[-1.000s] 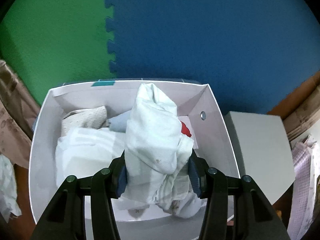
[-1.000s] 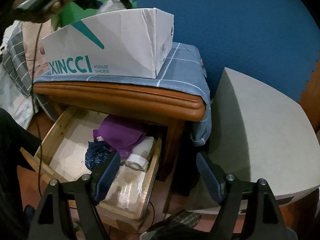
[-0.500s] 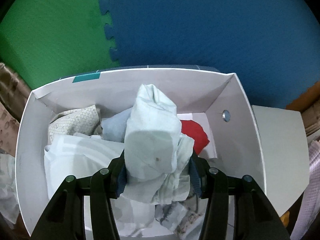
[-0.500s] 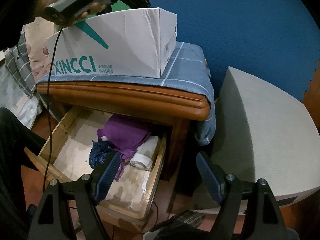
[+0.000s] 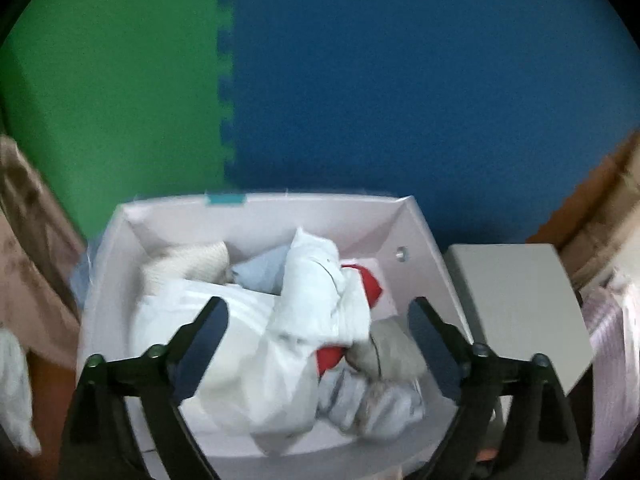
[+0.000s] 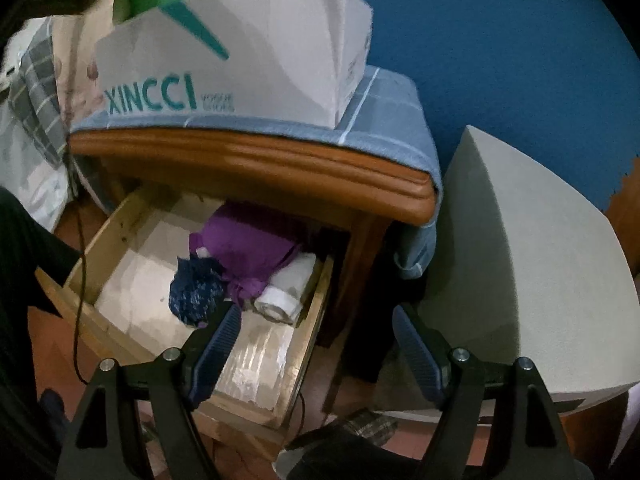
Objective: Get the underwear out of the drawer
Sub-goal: 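Withdraw the left tool from the box while the right gripper reaches into the drawer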
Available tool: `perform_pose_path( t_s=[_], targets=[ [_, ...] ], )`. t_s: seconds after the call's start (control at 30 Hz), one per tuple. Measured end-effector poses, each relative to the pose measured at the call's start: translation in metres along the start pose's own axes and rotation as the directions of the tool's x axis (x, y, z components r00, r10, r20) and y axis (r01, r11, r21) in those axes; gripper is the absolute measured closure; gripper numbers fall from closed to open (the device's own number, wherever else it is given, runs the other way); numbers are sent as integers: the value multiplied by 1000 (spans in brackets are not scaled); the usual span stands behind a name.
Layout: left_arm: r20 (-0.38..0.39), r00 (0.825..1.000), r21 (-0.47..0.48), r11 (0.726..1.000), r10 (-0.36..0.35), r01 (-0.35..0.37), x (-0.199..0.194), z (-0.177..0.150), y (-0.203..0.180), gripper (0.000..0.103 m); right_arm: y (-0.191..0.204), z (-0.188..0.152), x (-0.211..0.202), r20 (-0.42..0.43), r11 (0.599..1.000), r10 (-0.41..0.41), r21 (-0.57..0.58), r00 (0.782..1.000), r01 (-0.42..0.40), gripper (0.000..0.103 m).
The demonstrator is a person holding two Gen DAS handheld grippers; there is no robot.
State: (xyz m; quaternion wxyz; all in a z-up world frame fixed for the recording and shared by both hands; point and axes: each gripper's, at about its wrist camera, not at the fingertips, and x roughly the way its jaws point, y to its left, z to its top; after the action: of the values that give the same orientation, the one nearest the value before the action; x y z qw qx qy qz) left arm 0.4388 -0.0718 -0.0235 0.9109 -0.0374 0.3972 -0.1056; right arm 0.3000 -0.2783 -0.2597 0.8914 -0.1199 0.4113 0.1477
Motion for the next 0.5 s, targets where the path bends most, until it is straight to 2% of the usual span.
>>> perform_pose_path(
  t_s=[0.1,0.17,0.27,0.4,0.5],
  targets=[
    [111,993,76,997,-34,25,-50,-28,8,1,10,0,6,-23,999,2,-47,1000,-4,23],
    [176,981,118,991,-83,62,-85,-52,28,1,17,0,9,-41,997,19,-73,999,-22,23],
    [247,965,129,990,-84,54,-111,-83,59,1,24,2,13,-65,995,58,-81,996,-63,23],
    [347,937,98,995,-44,11,-130,-129,109,1,36,11,31,-127,986,169,22,977,-168,23],
    [384,923,59,997,18,-44,-121,-146,137,1,59,15,51,-178,979,202,41,963,-198,22]
  ],
)
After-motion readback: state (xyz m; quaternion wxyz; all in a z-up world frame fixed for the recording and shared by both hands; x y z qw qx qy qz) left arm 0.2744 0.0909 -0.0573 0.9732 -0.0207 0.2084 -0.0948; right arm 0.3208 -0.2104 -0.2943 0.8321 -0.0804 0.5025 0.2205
